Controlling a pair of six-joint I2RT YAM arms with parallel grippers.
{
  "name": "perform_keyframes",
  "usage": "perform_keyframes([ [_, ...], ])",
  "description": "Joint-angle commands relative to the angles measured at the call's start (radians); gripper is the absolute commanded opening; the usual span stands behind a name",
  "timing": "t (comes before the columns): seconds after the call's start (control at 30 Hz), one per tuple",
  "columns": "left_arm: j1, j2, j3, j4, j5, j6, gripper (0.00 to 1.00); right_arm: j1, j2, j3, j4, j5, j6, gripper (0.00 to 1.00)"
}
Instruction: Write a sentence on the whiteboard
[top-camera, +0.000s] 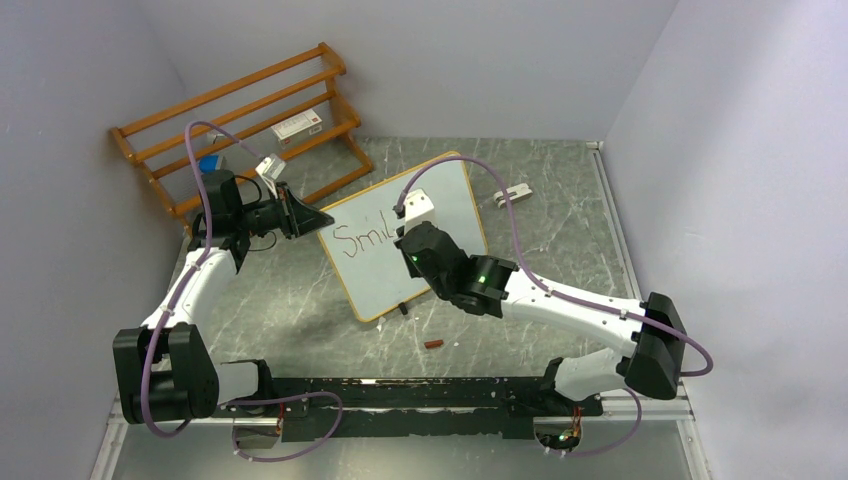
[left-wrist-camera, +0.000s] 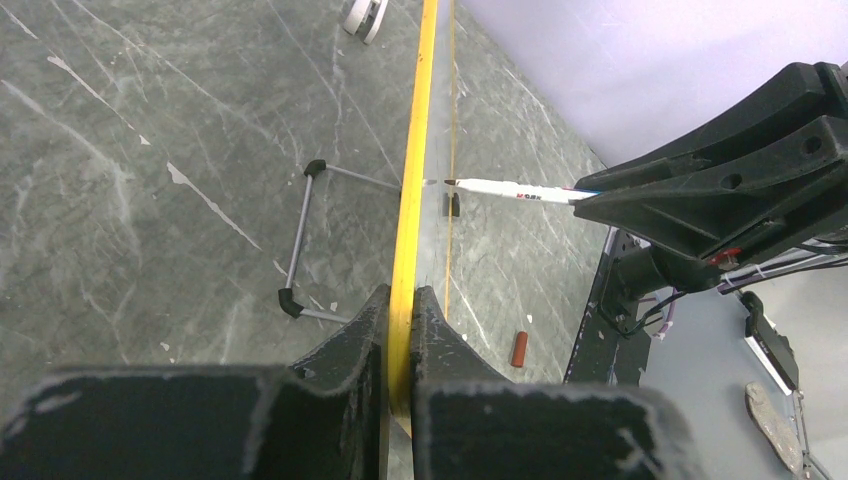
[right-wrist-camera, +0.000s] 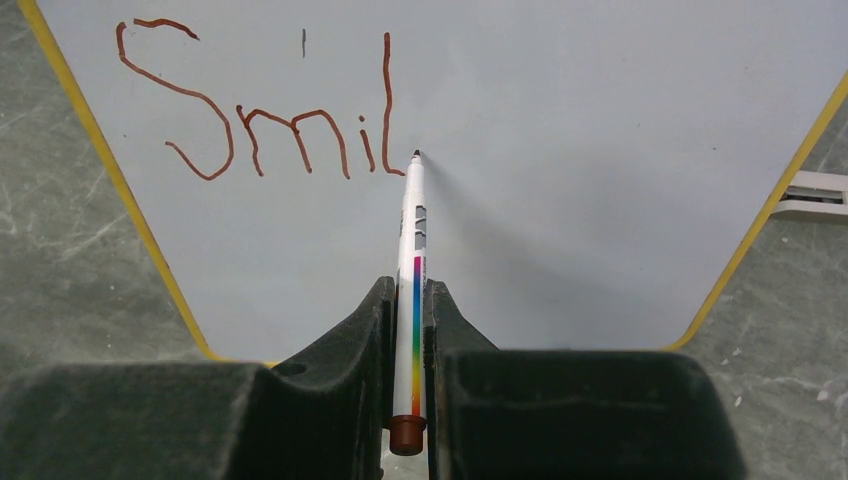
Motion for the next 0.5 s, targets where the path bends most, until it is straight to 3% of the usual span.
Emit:
perform_keyframes([
  [0.0, 0.015, 0.023, 0.001, -0.031, -0.082, 0.09, 0.05, -0.011, 0.014, -0.007, 0.038, 0.011, 0.009, 0.0],
  [0.47, 0.015, 0.025, 0.002, -0.034, -0.082, 0.094, 0.05, -0.017, 0.015, -0.002, 0.006, 0.053, 0.004, 0.0],
])
